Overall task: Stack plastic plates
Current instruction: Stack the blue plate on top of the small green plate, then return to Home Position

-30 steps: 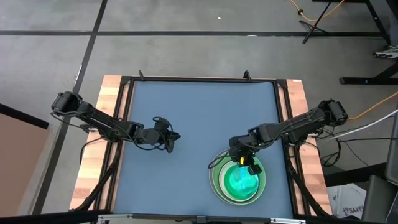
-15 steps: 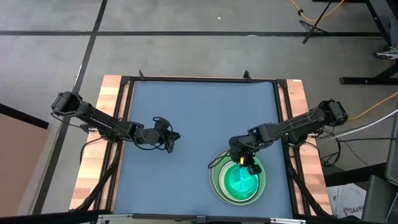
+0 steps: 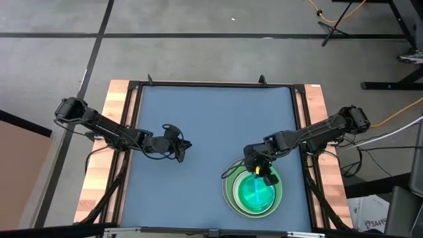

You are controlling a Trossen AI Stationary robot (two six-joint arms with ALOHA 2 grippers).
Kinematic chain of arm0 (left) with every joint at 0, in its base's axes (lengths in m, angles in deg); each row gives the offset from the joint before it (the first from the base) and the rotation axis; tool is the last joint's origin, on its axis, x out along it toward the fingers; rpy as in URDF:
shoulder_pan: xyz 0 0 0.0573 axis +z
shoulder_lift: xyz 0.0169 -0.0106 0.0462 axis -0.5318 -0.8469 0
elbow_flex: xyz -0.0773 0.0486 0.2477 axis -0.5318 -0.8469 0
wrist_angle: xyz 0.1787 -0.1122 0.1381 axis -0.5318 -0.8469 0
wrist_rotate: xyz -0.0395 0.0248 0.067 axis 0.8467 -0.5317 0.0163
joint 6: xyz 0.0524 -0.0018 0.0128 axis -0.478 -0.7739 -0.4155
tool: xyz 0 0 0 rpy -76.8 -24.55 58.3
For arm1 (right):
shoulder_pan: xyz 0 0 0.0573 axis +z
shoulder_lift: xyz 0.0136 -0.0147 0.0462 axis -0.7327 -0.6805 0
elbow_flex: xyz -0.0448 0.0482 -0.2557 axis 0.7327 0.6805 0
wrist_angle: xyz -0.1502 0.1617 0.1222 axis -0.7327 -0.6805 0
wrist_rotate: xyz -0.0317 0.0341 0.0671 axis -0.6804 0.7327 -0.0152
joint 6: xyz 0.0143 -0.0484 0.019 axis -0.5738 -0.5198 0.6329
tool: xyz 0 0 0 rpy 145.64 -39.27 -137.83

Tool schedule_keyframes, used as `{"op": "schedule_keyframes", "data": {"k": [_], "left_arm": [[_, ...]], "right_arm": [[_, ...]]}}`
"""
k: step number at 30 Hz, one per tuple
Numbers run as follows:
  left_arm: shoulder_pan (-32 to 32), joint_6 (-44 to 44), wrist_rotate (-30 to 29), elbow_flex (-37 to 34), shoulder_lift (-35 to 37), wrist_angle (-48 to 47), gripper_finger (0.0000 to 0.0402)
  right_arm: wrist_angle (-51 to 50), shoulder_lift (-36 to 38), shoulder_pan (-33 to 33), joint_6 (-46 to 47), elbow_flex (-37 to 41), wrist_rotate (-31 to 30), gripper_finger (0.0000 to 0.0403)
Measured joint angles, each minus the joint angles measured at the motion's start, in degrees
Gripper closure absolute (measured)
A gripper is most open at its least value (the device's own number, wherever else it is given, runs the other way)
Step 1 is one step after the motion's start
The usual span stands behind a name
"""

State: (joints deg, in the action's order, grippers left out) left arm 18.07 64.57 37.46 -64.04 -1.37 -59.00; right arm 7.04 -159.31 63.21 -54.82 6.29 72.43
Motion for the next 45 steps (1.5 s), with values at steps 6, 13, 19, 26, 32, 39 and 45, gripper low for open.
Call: {"op": "schedule_keyframes", "data": {"k": [6,13,19,26,32,39,45], "left_arm": [[0.02,0.00,0.00,0.00,0.00,0.00,0.0324],[0.01,0.00,-0.01,-0.04,0.01,0.05,0.0324],[0.19,-1.98,-0.09,-0.04,0.02,0.78,0.0324],[3.51,-17.01,-0.40,-0.04,0.02,12.01,0.0325],[8.82,-27.91,5.28,-0.04,0.02,22.73,0.0325],[15.96,-31.52,16.99,-0.04,0.19,28.48,0.0325],[22.66,-31.58,24.95,-0.04,3.11,27.84,0.0325]], "right_arm": [[-3.58,0.61,0.00,-0.06,-0.03,0.52,0.0304],[-6.66,3.39,0.00,-0.09,-0.09,-1.59,0.0304],[-7.42,7.89,0.00,-1.99,-0.09,-2.34,0.0304],[-7.30,14.43,0.00,-6.43,-0.09,-5.95,0.0304],[-7.37,20.52,0.00,-7.95,-0.07,-9.29,0.0304],[-7.60,27.96,0.00,-9.20,-0.07,-14.45,0.0304],[-8.84,34.63,0.00,-9.24,-0.04,-19.67,0.0304]]}}
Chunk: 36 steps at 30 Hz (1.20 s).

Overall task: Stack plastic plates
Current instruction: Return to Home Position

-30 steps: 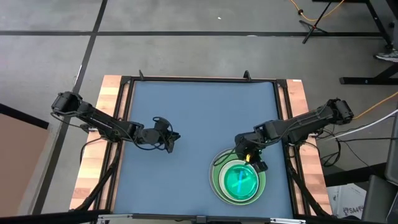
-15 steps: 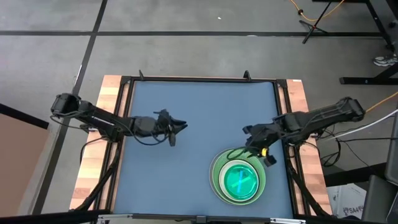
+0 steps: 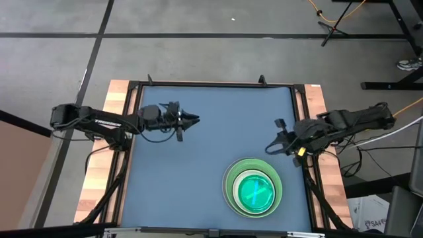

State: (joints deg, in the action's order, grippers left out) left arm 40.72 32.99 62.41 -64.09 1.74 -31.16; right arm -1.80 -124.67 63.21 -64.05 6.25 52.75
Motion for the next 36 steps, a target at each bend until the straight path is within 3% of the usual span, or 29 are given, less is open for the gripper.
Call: {"op": "schedule_keyframes", "data": {"k": [5,16,26,36], "left_arm": [[4.02,-0.98,2.72,0.00,6.02,-2.88,0.0331],[4.44,-5.86,2.12,0.02,27.56,-26.70,0.0398],[0.77,-9.08,-3.03,0.02,46.04,-44.95,0.0400],[-2.83,-10.43,-5.05,0.02,58.36,-59.12,0.0401]], "right_arm": [[-1.16,5.15,0.00,-0.04,0.00,-4.42,0.0304],[-1.80,12.58,0.00,-7.09,0.07,-10.56,0.0304],[-1.74,15.05,0.00,-10.26,0.07,-11.70,0.0304],[-1.68,15.50,0.01,-10.29,0.07,-13.56,0.0304]]}}
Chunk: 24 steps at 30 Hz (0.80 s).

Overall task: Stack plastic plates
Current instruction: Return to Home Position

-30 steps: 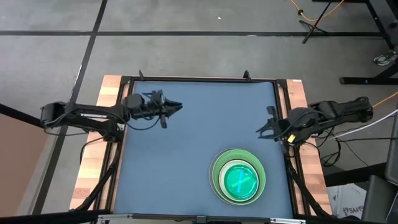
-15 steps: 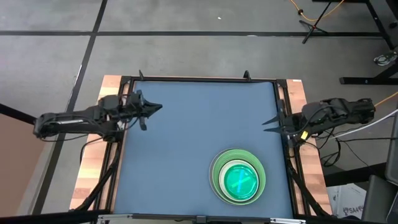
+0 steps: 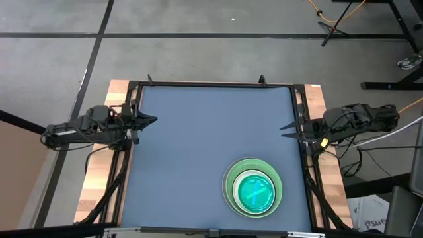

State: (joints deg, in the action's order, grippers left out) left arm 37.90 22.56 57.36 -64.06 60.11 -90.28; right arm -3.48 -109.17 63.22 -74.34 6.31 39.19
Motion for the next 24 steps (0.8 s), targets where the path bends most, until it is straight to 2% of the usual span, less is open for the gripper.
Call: {"op": "schedule_keyframes", "data": {"k": [5,16,21,24], "left_arm": [[-0.96,0.00,-0.46,0.00,3.35,-5.73,0.0401],[-0.97,-7.05,0.25,0.00,4.95,-6.41,0.0401],[-0.97,-7.47,0.74,0.00,9.00,-7.64,0.0401],[-0.97,-6.60,1.81,0.06,9.45,-8.40,0.0401]], "right_arm": [[0.00,0.71,-0.01,-0.01,0.00,-0.59,0.0304],[-0.04,1.28,-0.01,-0.01,-0.02,-0.93,0.0304],[-1.05,1.33,0.01,-0.01,0.25,-0.93,0.0304],[1.23,2.79,0.01,-0.08,3.41,-0.91,0.0304]]}}
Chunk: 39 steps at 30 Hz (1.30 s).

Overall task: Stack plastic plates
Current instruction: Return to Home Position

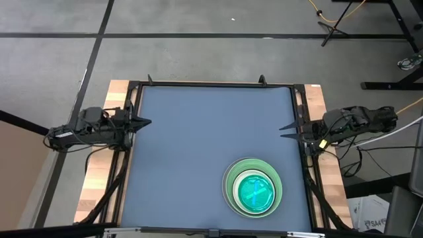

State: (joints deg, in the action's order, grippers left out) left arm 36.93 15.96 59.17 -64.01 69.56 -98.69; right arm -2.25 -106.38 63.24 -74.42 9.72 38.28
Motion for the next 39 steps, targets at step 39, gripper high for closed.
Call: {"op": "schedule_keyframes", "data": {"k": [39], "left_arm": [[0.00,-0.35,4.48,-22.96,0.04,24.81,0.0401]], "right_arm": [[40.62,23.15,-0.02,-11.96,37.15,3.02,0.0304]]}}
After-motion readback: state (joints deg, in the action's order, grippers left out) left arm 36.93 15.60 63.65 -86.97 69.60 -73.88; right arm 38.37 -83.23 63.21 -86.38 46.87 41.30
